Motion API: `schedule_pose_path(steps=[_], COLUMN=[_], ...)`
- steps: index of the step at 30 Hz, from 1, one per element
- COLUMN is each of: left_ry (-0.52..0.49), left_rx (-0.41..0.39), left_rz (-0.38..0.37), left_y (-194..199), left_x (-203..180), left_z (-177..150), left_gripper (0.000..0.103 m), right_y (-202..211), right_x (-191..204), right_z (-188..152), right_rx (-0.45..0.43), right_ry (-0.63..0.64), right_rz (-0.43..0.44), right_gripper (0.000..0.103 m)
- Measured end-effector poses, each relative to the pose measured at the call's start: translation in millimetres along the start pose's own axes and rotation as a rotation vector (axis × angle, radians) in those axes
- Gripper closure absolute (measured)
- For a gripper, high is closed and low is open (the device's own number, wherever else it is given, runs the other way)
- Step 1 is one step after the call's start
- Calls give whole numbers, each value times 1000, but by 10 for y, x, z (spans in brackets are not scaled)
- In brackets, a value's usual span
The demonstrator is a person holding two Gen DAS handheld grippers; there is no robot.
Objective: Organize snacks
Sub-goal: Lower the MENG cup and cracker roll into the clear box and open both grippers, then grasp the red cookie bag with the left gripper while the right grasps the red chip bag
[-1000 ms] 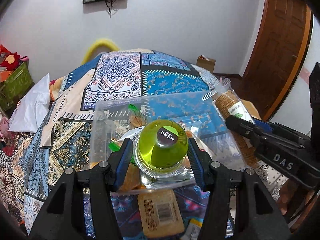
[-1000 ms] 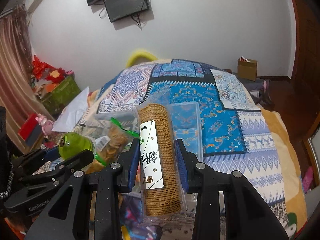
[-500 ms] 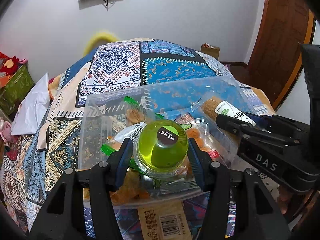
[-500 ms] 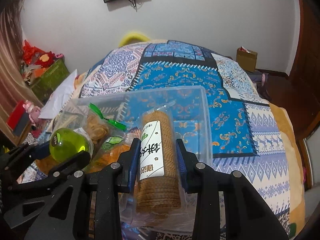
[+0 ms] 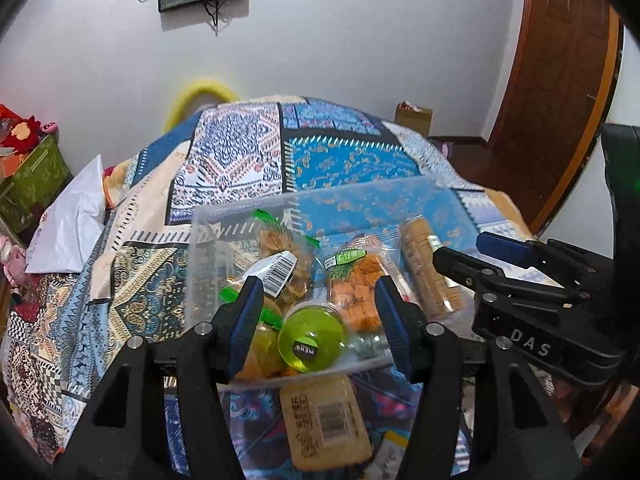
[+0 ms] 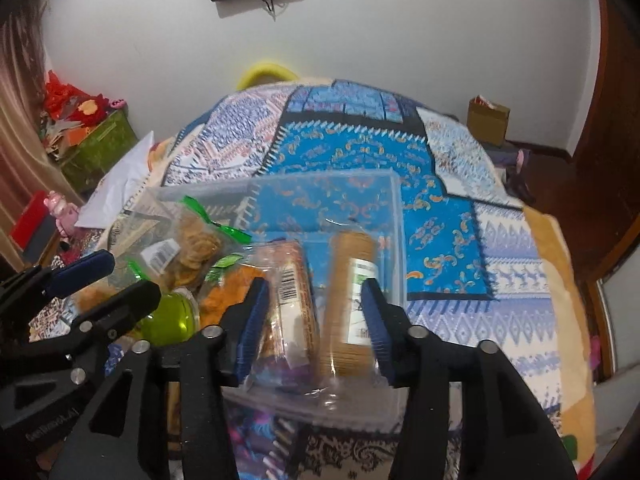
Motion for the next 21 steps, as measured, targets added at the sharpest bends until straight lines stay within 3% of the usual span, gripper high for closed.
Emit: schedule_pose_path(steps=[10, 21], left_ry=[-13, -16], left_rx=[-50, 60], left_rz=[-27, -82], left_y=[734, 1018], left_x=[28, -54], left_z=[-243, -1107], left_gripper=[36, 35], right_y=[640, 879], right_x=[237, 344], right_z=[-187, -916], right_rx=[-63, 16], right_ry=[41, 41], right_rz=[39, 49], right_gripper=[46, 45])
Point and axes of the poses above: each gripper's, at about its wrist camera, not at the fingertips, and y roughly against the way its jaws point, x to its left, z to its top, the point moved 8 cm from there along -y, roughly the way its jaws point, and after that the axes turned 5 degrees about -x, right-handed, at the moved point
